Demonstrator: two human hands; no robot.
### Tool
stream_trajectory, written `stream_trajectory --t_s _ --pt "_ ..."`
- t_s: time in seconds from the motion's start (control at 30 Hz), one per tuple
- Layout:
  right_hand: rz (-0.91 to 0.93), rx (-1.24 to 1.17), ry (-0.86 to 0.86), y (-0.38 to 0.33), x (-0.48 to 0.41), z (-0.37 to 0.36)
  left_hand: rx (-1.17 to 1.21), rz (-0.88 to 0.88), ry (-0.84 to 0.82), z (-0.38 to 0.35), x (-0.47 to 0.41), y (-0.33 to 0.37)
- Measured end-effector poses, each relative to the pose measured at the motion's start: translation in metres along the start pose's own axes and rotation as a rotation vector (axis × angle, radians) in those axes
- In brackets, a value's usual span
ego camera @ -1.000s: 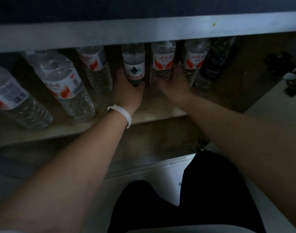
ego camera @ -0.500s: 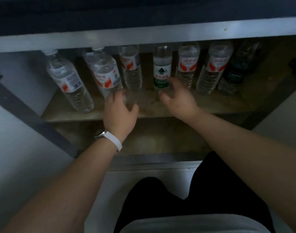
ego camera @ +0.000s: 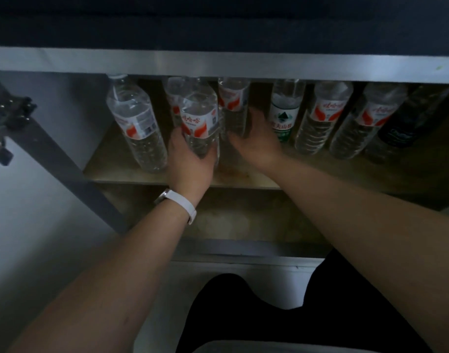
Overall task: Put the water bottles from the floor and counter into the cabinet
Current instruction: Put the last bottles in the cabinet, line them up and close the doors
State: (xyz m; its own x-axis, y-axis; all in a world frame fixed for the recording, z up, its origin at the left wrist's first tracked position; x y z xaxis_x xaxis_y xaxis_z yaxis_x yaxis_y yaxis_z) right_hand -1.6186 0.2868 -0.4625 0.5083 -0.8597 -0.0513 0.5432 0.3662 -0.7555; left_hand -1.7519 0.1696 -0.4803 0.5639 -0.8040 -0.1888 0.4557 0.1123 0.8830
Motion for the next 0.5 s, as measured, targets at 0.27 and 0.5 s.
stream_trajectory --t_s 0.27,0.5 --pt "-0.127 -0.135 0.106 0.011 -0.046 -0.018 -0.023 -0.031 0.005 0.001 -0.014 -0.014" --pt "-0.164 -0.222 0.178 0.015 -0.058 -0.015 -0.057 -0.019 0.026 0.000 -0.016 -0.013"
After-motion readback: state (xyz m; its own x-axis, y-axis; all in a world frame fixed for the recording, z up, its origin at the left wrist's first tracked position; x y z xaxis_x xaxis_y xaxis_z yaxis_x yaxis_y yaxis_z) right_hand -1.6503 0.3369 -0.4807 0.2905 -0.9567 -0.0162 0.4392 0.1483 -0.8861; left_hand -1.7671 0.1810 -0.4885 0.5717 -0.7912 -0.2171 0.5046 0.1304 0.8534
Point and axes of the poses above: each hand's wrist, its own x-axis away from the middle knuckle, its own z-axis out of the back of the hand, y = z × x, the point moved 7 cm from there along -x, towards the middle knuckle, and after that the axes turned 11 degrees about -y, right-handed, at the moved point
